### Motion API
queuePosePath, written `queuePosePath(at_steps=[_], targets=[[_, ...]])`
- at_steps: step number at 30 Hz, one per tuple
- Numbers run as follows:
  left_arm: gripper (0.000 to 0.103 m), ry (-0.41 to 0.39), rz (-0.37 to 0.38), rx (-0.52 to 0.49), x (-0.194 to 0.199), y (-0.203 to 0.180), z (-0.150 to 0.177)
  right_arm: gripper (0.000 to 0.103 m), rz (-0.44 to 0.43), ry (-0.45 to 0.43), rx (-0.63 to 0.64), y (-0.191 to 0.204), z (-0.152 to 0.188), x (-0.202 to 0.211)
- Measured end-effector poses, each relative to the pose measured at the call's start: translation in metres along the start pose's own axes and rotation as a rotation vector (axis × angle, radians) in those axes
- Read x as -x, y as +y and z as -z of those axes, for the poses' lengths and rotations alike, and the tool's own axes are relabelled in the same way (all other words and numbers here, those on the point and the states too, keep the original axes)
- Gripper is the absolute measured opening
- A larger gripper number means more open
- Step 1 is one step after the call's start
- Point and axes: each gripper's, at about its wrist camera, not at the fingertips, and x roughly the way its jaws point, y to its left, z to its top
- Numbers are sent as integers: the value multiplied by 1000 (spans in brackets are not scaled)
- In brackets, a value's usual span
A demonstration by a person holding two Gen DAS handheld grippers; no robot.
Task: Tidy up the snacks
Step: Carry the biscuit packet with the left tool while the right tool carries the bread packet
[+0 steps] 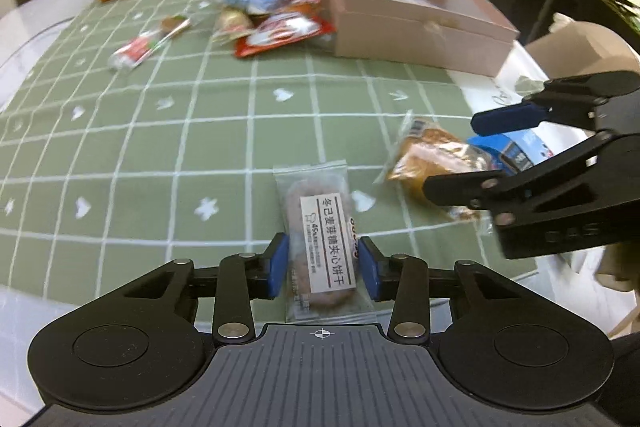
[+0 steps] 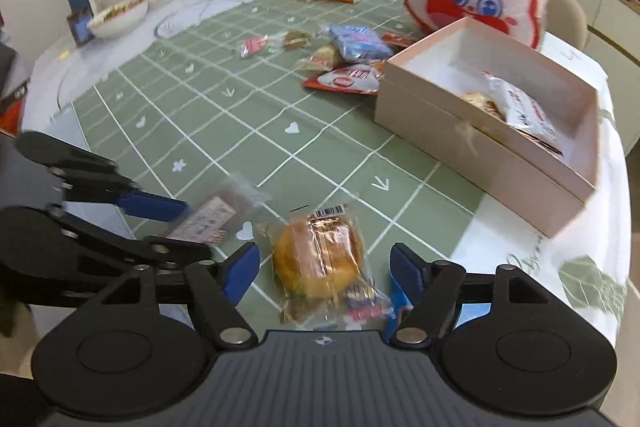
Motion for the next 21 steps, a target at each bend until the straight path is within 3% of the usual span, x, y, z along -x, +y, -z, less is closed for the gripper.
queuePosePath(at_steps=[5, 8, 11, 13, 17, 21], targets=[[44, 20, -14, -34, 1, -1, -1, 72, 8, 81, 8, 10, -6, -25], [46, 19, -42, -63, 1, -8, 1, 57, 25, 82, 8, 18, -6, -22], [49, -5, -47, -93, 1, -11, 5, 57, -5, 91, -28, 18, -6, -13], [45, -22, -40, -94, 2, -9, 7, 57, -6, 83, -42, 19, -5, -4], [42, -43, 39, -76, 7, 1, 3, 56, -1, 57, -130, 14, -7, 19], [42, -163, 164, -78, 25, 5, -34, 56, 31, -14, -209, -8, -29, 55]])
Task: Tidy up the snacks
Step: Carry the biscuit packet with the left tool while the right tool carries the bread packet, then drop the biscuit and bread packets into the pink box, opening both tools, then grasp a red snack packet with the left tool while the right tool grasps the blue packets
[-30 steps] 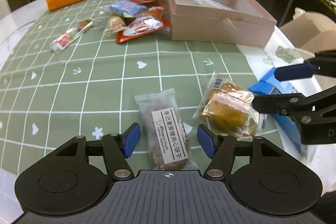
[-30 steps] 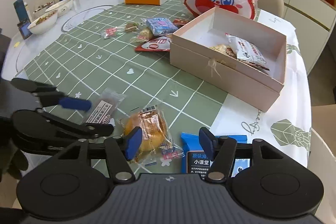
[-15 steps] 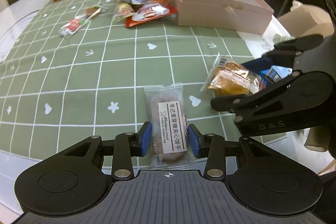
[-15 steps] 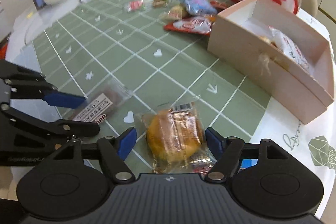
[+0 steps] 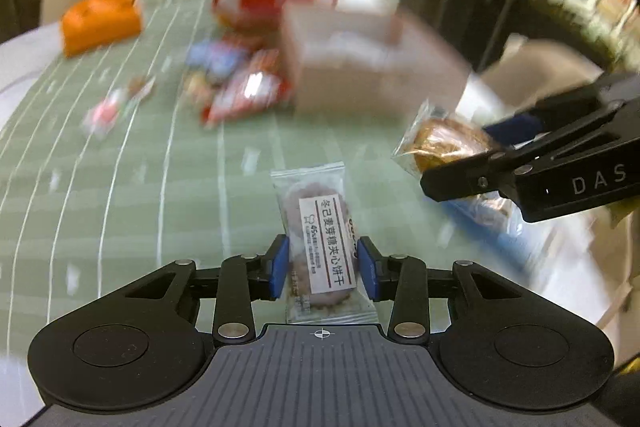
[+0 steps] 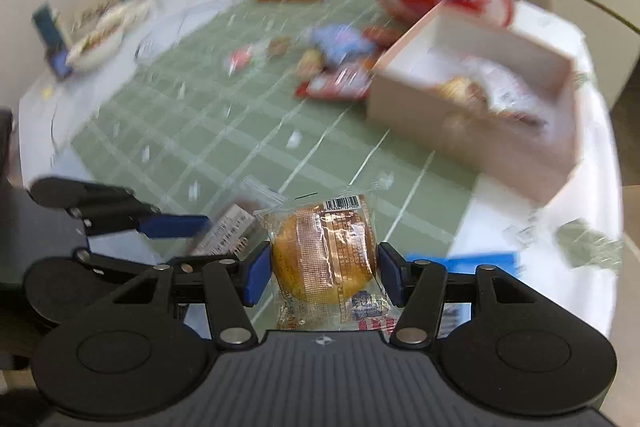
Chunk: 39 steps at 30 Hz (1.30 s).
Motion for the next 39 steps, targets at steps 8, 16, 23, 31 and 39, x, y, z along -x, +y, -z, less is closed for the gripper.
queuePosePath(at_steps=[8, 16, 23, 31, 39], targets=[[42, -194, 119, 5, -26, -7, -171, 57, 181, -155, -128, -94, -110, 28], [43, 53, 174, 80, -171, -2, -243, 57, 104, -60, -154, -144, -108, -62], [42, 17, 165, 136, -167, 17, -236, 67, 105, 1, -142, -144, -96, -88], [42, 15, -83, 244, -179, 103, -246, 71, 79, -7, -147, -121, -93, -70], [42, 111, -101, -54, -246, 96, -233, 72, 176, -9, -29, -95, -55, -55]])
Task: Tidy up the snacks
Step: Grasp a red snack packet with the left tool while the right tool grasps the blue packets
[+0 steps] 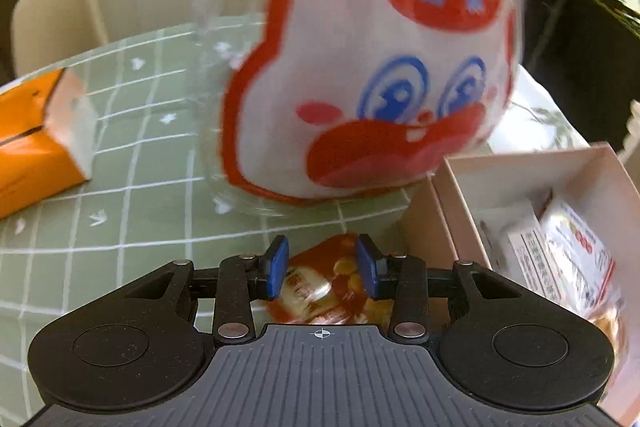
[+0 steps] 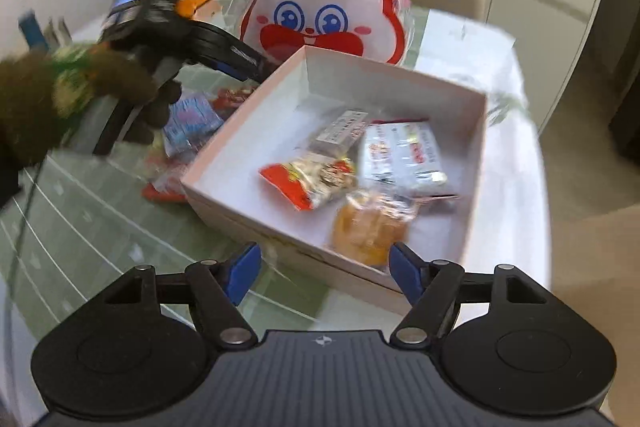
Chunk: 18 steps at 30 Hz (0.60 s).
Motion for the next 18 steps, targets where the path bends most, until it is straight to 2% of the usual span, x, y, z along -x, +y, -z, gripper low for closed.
queuePosePath(at_steps=[4, 8, 14, 18], targets=[[37, 15, 72, -15, 14, 1, 18, 72, -42, 11, 6, 4, 12, 15], [37, 15, 120, -1, 42, -5, 57, 72, -78, 67, -20, 10, 25, 9], [37, 9, 125, 128, 78, -9, 112, 72, -138, 142, -43, 30, 37, -2], [37, 31, 132, 195, 97, -12, 140, 72, -105, 172, 29, 43, 48, -1]])
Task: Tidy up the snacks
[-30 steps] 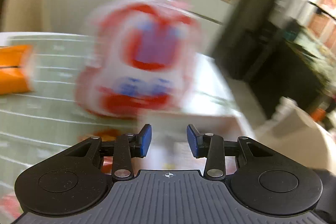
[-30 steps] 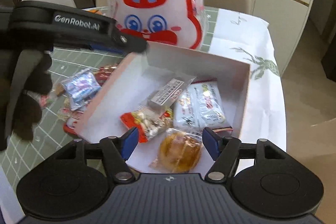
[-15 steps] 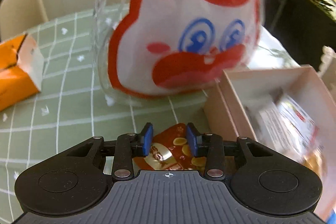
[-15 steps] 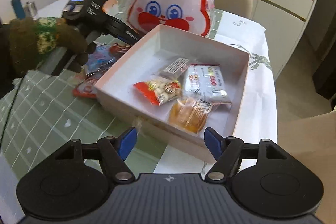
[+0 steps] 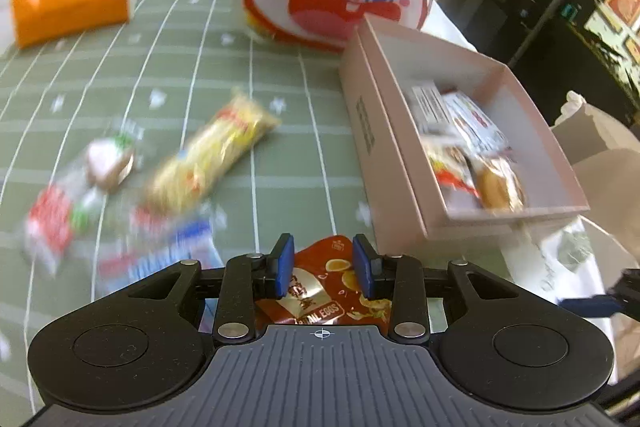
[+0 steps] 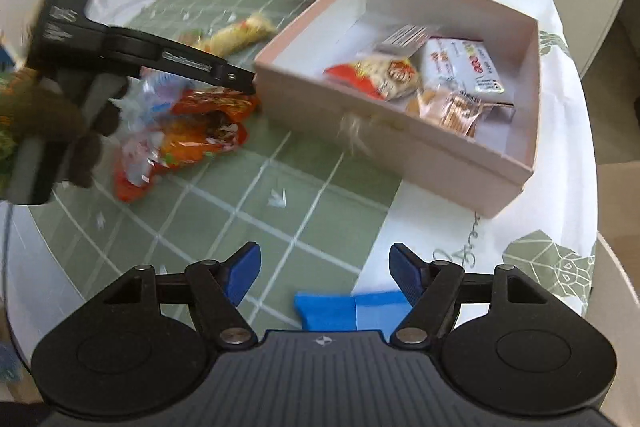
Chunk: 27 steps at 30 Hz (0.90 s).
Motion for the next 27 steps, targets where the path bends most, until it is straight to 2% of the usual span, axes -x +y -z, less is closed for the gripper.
queuePosePath(at_steps=[6, 11, 16, 19, 25, 27], targets=[[38, 5, -78, 69, 33, 1, 33, 72, 25, 18, 3, -1, 20, 12], [38, -2, -60, 117, 49, 0, 61, 73, 49, 63, -78, -9, 39, 8], [38, -29, -43, 156, 61, 1, 81, 75, 98, 30, -98, 6, 53, 14], [38, -48, -33, 165, 67, -2, 92, 75, 88, -7, -105, 11, 61, 24], [38, -63, -18, 213, 86, -9, 113, 75, 31, -29, 17, 4, 73, 39], [37, -86, -60, 259, 97, -9, 121, 76, 13, -5, 68, -4, 76, 37]])
